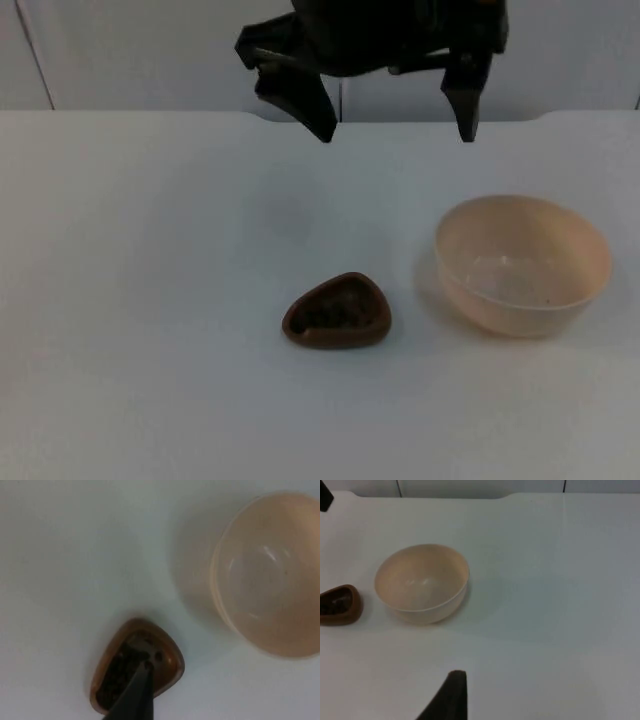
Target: Pick up the bowl with the left hand and pour the coffee beans from the cup into the bowl with the right hand.
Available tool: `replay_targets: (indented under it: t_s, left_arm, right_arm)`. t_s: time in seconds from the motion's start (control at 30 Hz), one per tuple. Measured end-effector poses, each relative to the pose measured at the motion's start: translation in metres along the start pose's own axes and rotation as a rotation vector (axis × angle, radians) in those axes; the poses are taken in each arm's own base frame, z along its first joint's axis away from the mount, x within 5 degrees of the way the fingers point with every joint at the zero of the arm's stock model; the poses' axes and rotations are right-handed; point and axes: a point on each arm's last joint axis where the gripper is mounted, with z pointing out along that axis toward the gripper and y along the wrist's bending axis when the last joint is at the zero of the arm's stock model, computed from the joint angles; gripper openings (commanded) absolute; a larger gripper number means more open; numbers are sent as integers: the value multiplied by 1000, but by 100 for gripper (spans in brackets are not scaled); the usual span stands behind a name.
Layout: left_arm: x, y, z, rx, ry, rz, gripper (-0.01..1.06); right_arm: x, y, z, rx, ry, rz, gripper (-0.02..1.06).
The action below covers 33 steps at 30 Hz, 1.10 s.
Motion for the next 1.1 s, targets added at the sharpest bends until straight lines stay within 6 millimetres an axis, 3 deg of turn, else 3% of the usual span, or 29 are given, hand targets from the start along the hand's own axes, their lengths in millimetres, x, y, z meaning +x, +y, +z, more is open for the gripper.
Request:
replay_targets:
  t_s: [0.37,0.57,0.87,1.1]
  left_arm:
    - [0,-17,59,-68,74,-102,99]
    - [3,-10,82,-138,88,-228,99]
    - [5,-6,94,-171,86,-305,99]
    - [10,-15,106,-164,83,-288,99]
  right_arm:
    - [0,0,0,0,0,0,105]
    - [0,0,0,0,0,0,105]
    - [0,0,0,0,0,0,105]
    - [0,0,0,0,0,0,105]
